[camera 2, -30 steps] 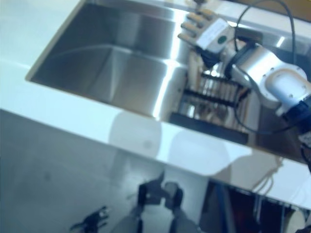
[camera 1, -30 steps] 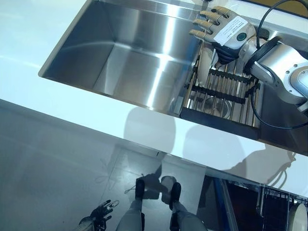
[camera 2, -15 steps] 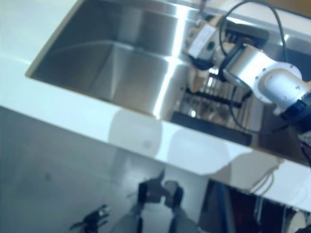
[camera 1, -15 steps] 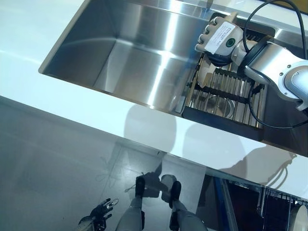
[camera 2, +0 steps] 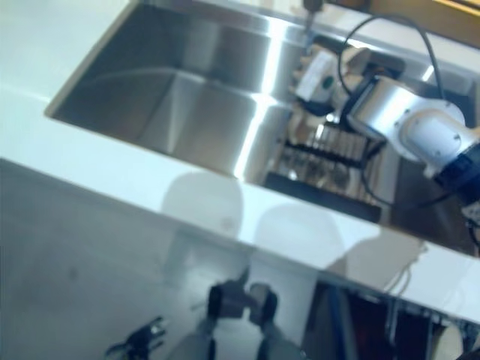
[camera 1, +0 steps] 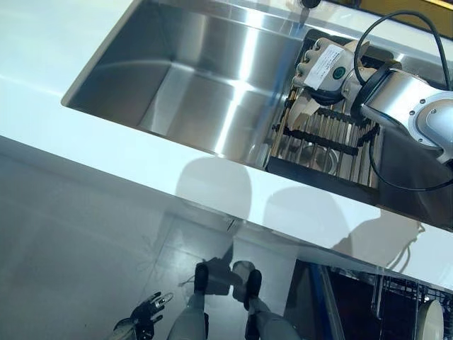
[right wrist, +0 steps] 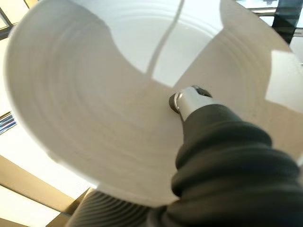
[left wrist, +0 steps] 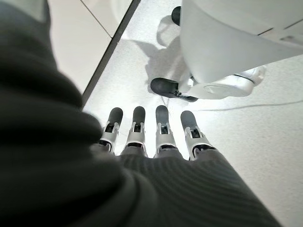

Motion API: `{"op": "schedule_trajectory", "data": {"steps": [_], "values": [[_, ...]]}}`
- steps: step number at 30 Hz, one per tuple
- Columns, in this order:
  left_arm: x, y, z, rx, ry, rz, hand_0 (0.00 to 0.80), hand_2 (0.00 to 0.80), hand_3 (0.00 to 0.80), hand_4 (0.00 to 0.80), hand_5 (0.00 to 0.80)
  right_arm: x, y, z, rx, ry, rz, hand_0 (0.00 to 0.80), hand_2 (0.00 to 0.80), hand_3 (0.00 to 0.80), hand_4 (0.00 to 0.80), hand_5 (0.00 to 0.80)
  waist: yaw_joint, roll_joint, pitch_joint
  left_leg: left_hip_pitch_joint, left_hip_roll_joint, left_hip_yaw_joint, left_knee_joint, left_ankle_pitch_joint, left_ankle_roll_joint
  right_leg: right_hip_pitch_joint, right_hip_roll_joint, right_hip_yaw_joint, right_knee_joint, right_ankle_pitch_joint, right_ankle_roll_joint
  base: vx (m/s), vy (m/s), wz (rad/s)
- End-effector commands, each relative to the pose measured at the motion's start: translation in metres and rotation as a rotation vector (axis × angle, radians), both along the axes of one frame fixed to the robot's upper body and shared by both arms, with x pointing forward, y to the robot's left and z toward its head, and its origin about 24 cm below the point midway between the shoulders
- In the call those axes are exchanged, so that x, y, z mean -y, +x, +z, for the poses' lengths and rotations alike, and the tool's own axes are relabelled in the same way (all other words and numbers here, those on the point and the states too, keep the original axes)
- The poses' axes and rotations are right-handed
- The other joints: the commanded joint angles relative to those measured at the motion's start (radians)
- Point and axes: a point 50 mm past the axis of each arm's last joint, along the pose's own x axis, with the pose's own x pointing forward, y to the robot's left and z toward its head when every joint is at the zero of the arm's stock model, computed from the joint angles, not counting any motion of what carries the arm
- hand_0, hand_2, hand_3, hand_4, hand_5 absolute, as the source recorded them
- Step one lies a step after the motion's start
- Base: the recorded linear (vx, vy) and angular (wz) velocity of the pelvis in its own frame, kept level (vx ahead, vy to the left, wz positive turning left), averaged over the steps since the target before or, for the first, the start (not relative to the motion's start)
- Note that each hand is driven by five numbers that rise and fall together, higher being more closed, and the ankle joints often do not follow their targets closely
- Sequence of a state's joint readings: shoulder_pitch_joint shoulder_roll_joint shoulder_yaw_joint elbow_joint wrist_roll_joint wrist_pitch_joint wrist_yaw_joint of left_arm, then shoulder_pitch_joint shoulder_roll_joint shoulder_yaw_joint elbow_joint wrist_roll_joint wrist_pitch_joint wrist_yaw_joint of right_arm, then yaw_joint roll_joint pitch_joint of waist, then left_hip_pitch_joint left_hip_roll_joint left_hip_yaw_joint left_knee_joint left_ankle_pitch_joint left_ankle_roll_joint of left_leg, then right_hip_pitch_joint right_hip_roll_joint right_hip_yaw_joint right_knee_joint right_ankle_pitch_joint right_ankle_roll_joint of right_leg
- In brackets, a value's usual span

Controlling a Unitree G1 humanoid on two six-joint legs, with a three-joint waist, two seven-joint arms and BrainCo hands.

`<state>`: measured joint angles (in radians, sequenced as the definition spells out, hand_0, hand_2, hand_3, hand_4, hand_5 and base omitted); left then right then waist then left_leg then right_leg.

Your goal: Take plates into dishwasher

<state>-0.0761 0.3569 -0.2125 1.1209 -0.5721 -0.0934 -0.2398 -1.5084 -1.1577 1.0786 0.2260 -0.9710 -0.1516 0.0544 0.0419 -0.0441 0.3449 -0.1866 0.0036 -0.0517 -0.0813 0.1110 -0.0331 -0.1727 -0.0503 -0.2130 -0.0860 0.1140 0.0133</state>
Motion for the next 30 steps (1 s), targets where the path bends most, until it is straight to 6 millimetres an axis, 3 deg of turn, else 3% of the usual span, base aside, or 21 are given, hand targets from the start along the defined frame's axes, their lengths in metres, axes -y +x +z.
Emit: {"op": "schedule_trajectory", "data": {"steps": [1,9,18,30], "values": [[-0.015,-0.026,-0.005,-0.072,0.028,0.036,0.0,0.0,0.0,0.0,0.0,0.015,0.0,0.021,0.095,0.004,-0.037,0.8,0.8,0.8,0.8,0.8,0.008,-0.046,-0.082,-0.005,-0.016,-0.007,-0.006,-0.03,0.026,0.036,0.004,0.018,-0.001,-0.066,0.057,-0.005,-0.025,-0.06],[-0.017,-0.03,-0.007,-0.099,0.04,0.025,0.0,0.0,0.0,0.0,0.0,0.037,-0.002,0.034,0.17,0.068,-0.06,0.8,0.8,0.8,0.8,0.8,-0.008,-0.068,-0.167,0.063,-0.005,0.023,-0.006,-0.075,0.028,0.09,0.005,0.044,-0.001,-0.084,0.065,-0.002,-0.021,-0.15],[-0.014,-0.043,-0.012,-0.146,0.045,0.018,0.0,0.0,0.0,0.0,0.0,0.066,-0.01,0.046,0.246,0.164,-0.116,0.8,0.8,0.8,0.8,0.8,-0.041,-0.067,-0.266,0.141,0.002,0.064,-0.006,-0.113,0.028,0.155,0.016,0.098,-0.001,-0.102,0.07,0.008,-0.017,-0.22],[-0.008,-0.049,-0.016,-0.172,0.036,-0.01,0.0,0.0,0.0,0.0,0.0,0.138,-0.036,0.061,0.318,0.43,-0.282,0.8,0.8,0.8,0.8,0.8,-0.115,-0.053,-0.367,0.197,0.007,0.125,-0.006,-0.144,0.03,0.181,0.038,0.196,-0.001,-0.097,0.077,0.012,-0.018,-0.23]]}}
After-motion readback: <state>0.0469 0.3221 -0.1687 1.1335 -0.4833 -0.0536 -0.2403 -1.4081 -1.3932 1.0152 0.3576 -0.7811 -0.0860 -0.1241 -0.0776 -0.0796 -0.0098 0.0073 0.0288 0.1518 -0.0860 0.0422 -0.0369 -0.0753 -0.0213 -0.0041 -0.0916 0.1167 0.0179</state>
